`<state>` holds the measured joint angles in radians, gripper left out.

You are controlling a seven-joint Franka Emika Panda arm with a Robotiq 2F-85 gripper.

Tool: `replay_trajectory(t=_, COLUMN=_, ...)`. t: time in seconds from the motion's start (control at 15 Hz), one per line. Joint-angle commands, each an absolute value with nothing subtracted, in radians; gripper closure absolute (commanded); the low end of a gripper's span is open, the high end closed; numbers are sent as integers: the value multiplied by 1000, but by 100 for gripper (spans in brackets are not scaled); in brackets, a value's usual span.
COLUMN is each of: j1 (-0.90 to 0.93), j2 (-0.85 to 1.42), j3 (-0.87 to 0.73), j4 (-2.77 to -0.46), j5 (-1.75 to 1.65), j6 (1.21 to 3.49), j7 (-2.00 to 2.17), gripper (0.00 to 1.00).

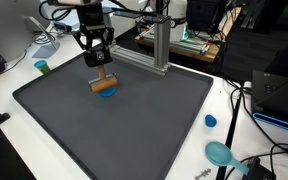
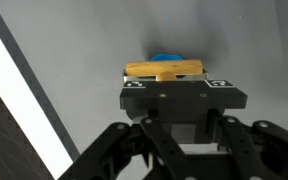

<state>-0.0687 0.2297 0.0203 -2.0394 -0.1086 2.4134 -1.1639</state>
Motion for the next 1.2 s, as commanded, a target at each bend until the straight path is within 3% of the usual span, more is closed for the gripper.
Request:
replay_trajectory(t=0.0, j1=-59, j2=241, j3=16, j4=-2035, j5=-146, j6=2447, j7=-1134, gripper=78)
replay_trajectory(t=0.47, j1=-47, j2=285, j3=2, j4=-2028, j5=-256, j6=2419, j7=-1082, gripper=78)
replay_trajectory(t=1.13, j1=-72, j2=300, j3=64, j4=-2005, j5=-151, j6=2383, j7=-1200, gripper=78)
